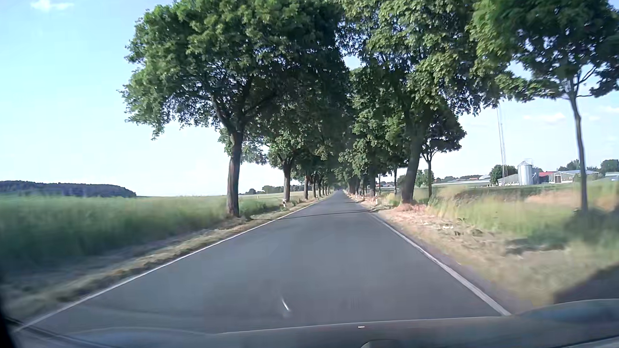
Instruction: Follow the waypoints while adhering to traffic rules and regulations
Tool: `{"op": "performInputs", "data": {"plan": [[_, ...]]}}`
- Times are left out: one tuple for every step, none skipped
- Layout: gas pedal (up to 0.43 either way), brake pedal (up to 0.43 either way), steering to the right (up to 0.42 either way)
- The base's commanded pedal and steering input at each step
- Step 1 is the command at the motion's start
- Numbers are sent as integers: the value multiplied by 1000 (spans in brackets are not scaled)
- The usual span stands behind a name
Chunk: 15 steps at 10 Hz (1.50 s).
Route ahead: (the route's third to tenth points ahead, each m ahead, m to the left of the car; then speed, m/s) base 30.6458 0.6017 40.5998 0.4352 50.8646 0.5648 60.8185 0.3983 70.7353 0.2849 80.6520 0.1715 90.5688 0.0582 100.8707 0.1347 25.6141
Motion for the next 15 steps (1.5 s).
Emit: {"op": "performInputs", "data": {"plan": [[480, 6, 3], [480, 6, 2], [480, 6, 2], [480, 6, 2], [480, 6, 2], [480, 6, 2], [480, 6, 2], [480, 6, 2], [480, 6, 2], [480, 6, 2], [480, 6, 2], [480, 6, 1], [480, 6, 1], [480, 0, 1], [480, 6, 1]]}}
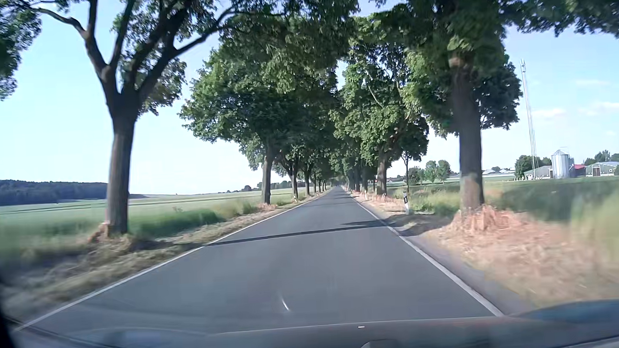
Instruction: Follow the waypoints while adhering to traffic rules and regulations
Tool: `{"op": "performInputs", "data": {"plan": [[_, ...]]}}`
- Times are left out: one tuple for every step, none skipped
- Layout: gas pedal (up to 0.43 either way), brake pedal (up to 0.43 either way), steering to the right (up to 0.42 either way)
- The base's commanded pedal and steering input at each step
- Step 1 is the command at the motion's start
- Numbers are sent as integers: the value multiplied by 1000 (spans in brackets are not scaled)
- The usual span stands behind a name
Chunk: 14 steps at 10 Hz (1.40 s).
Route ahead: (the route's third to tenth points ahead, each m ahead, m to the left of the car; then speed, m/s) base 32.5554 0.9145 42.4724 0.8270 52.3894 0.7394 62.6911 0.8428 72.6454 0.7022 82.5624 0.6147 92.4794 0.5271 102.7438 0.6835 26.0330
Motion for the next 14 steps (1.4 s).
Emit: {"op": "performInputs", "data": {"plan": [[480, 6, 0], [480, 6, 0], [480, 6, 0], [480, 6, 0], [480, 6, 0], [480, 6, 0], [480, 6, 0], [480, 6, 0], [480, 6, 0], [480, 6, 0], [480, 6, 0], [480, 6, 0], [480, 6, 0], [480, 6, 0]]}}
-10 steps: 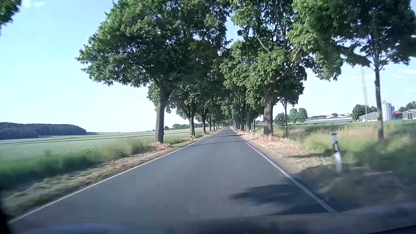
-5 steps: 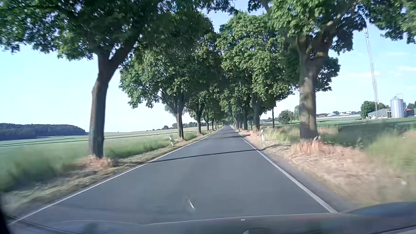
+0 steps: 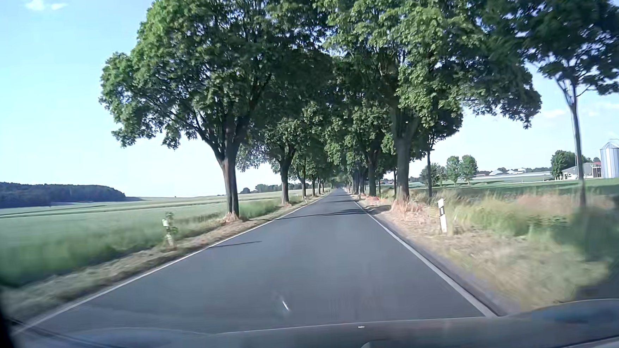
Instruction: Follow the waypoints while adhering to traffic rules and regulations
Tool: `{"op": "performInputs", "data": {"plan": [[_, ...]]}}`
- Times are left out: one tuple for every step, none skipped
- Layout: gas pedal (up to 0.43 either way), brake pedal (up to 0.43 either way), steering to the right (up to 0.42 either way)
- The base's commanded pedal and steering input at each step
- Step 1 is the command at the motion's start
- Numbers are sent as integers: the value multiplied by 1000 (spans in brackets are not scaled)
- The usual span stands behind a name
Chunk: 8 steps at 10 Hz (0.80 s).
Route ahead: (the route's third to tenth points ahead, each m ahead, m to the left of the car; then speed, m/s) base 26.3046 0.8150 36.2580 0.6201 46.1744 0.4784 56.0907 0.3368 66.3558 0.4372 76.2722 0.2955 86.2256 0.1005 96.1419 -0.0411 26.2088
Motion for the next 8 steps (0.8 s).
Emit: {"op": "performInputs", "data": {"plan": [[480, 6, 0], [480, 6, 0], [480, 6, 0], [480, 6, 0], [480, 6, 0], [480, 6, 0], [480, 6, 0], [480, 6, 0]]}}
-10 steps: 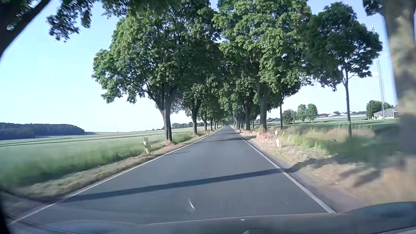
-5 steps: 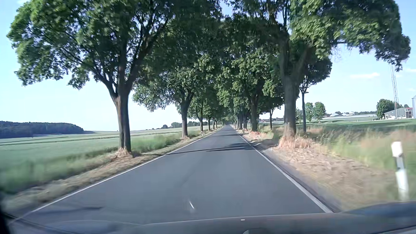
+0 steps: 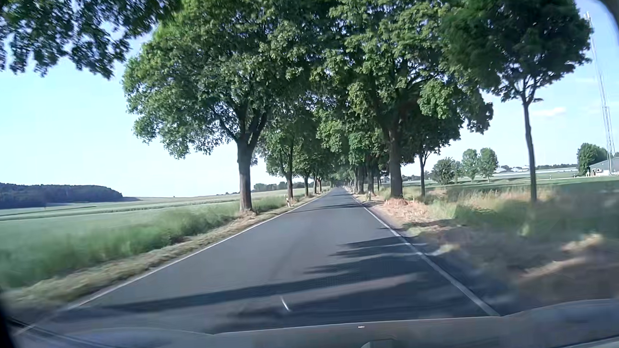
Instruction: Follow the waypoints while adhering to traffic rules and regulations
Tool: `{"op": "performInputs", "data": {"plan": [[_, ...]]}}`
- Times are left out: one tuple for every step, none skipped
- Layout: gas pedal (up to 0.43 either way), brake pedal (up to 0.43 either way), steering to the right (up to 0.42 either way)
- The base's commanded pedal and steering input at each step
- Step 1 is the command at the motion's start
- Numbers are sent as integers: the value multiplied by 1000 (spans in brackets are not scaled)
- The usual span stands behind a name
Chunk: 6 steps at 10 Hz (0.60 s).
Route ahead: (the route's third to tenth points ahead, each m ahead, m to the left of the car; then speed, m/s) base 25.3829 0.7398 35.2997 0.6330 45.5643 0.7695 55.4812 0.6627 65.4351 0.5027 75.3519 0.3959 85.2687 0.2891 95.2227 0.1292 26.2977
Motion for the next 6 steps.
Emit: {"op": "performInputs", "data": {"plan": [[480, 6, 0], [480, 6, 0], [480, 6, 1], [480, 6, 1], [480, 6, 1], [480, 6, 1]]}}
